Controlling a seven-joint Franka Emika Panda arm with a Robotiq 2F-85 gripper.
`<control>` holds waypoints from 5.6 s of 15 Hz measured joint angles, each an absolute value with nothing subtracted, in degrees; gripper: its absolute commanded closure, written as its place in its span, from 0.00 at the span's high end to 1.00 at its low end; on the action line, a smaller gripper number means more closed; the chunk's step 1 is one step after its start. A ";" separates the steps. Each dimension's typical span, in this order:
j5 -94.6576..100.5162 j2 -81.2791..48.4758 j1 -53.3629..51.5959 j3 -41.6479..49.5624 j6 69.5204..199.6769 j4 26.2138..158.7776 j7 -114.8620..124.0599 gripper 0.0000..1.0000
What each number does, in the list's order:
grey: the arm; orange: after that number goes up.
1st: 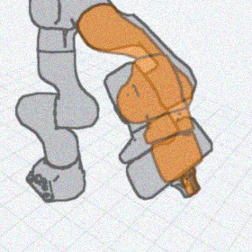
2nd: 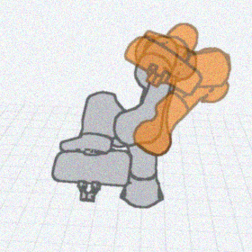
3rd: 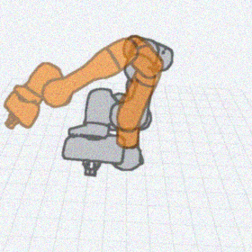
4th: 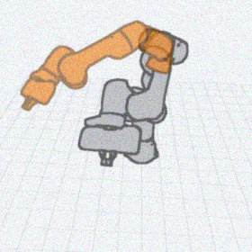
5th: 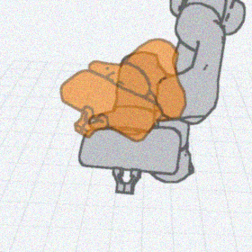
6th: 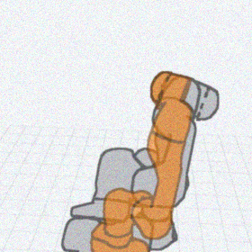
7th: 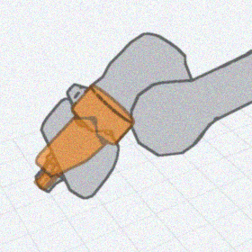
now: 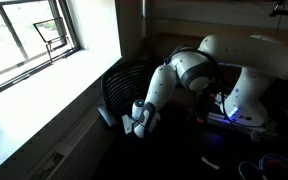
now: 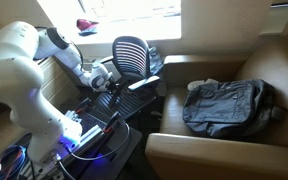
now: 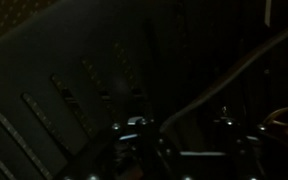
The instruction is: Move the bag from the chair to the couch and pick up the clothing belt and hang it on the chair
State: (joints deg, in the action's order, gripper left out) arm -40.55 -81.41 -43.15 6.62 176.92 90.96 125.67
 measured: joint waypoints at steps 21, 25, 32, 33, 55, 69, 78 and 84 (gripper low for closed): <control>-34.29 -60.30 -6.18 -7.41 178.79 106.35 112.15 0.00; -36.58 -50.00 -1.09 -8.57 185.58 116.28 111.86 0.00; -44.80 -36.33 11.64 -17.71 190.24 129.70 113.91 0.01; -45.03 -37.64 7.85 -15.04 188.96 130.37 114.10 0.01; -61.76 -3.65 9.67 -1.42 190.53 133.89 129.12 0.00; -71.73 8.90 11.81 10.71 196.24 134.80 130.03 0.00; -90.97 8.91 15.12 4.92 197.79 119.19 134.36 0.00; -98.62 8.36 25.55 -4.76 197.77 107.44 140.17 0.00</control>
